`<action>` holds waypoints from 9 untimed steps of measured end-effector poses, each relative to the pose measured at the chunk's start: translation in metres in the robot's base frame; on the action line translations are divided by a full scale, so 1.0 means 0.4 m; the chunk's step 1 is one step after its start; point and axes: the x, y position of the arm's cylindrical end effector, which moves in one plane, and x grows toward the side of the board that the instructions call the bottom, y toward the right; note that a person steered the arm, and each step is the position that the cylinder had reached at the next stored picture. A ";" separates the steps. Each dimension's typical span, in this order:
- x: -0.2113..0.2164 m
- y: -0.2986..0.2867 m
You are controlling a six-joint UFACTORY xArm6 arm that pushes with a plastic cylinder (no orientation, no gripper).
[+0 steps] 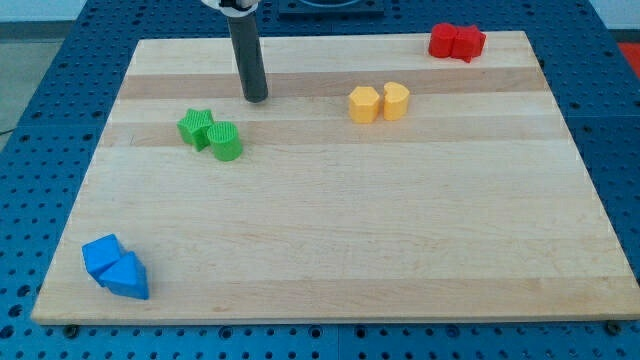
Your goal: Place the yellow blocks below the red blocks
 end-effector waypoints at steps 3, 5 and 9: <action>0.024 0.196; 0.024 0.361; 0.062 0.307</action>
